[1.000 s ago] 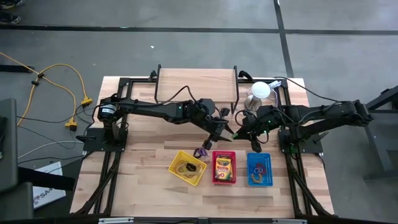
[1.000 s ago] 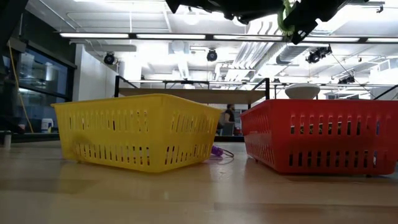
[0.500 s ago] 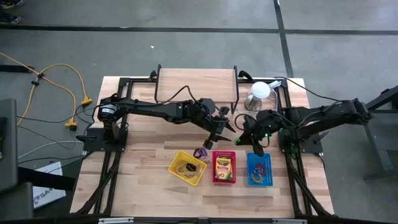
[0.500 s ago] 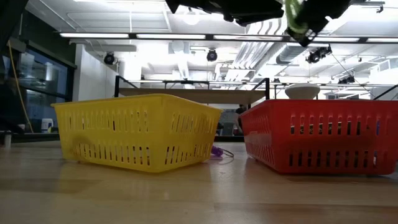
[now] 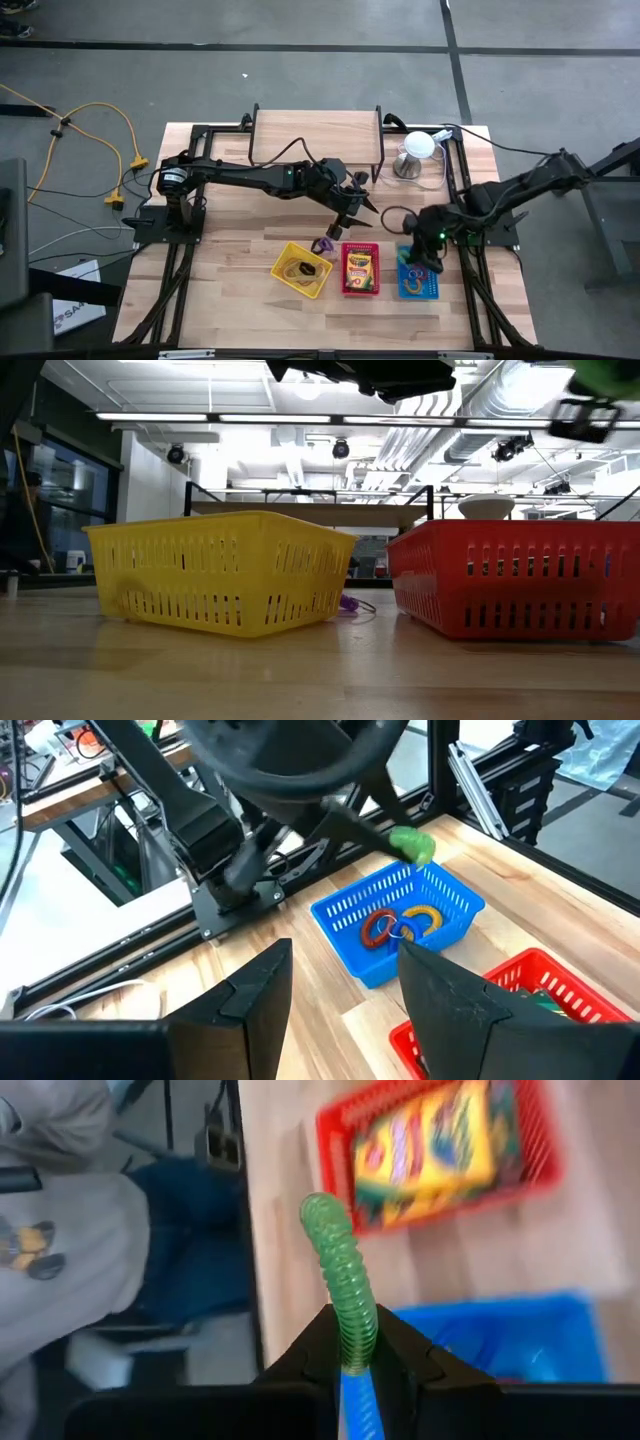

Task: Pick & Place Office Desk Supplies
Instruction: Put the green spring keychain into the blue bin, then put the violet spring keychain into the blue bin

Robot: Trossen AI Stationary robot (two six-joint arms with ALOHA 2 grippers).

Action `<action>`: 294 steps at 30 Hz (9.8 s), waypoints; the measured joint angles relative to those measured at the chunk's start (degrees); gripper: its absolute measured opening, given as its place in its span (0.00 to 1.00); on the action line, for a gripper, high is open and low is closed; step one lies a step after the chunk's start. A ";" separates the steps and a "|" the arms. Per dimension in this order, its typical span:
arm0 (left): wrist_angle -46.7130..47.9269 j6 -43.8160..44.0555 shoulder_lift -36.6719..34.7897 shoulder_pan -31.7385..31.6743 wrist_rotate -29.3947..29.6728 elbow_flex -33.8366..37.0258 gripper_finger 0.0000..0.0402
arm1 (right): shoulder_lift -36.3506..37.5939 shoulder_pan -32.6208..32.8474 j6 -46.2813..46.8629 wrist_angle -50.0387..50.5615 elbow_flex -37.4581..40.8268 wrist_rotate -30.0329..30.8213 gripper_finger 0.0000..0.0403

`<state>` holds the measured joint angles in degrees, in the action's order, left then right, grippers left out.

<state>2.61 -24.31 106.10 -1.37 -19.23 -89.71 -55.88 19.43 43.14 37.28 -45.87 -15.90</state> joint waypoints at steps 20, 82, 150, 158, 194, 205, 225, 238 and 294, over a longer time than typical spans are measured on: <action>0.02 0.67 0.00 0.00 -0.21 0.00 0.44 | -7.58 14.48 17.27 10.39 0.00 12.89 0.07; 0.59 4.65 0.00 -0.82 -0.65 0.02 0.44 | -16.57 8.70 6.48 10.53 0.00 6.13 0.37; 16.37 5.68 -0.93 -1.09 5.35 0.02 0.44 | 5.73 -22.92 -16.31 11.28 0.00 8.48 0.37; 31.30 6.12 -1.91 0.60 3.99 0.00 0.44 | 5.70 -22.92 -16.26 10.27 0.00 8.46 0.37; 40.31 -9.64 5.72 -2.05 4.00 0.68 0.44 | 5.70 -22.92 -16.27 6.53 -0.02 8.46 0.37; 38.66 -1.45 5.75 4.36 17.27 0.68 0.44 | 5.68 -22.92 -16.26 4.38 -0.02 8.46 0.37; 37.49 2.53 9.64 2.51 11.03 0.60 0.44 | 5.70 -22.92 -16.27 2.63 -0.02 8.44 0.37; 36.60 7.69 11.99 2.99 12.09 0.67 0.44 | 5.68 -22.92 -16.27 2.04 -0.02 8.42 0.37; 37.83 8.72 13.92 3.08 16.51 0.63 0.10 | 5.70 -22.94 -16.26 0.56 -0.02 8.44 0.37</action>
<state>40.45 -15.59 120.03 1.72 -2.72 -89.08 -50.17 -3.51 26.87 37.85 -45.89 -7.46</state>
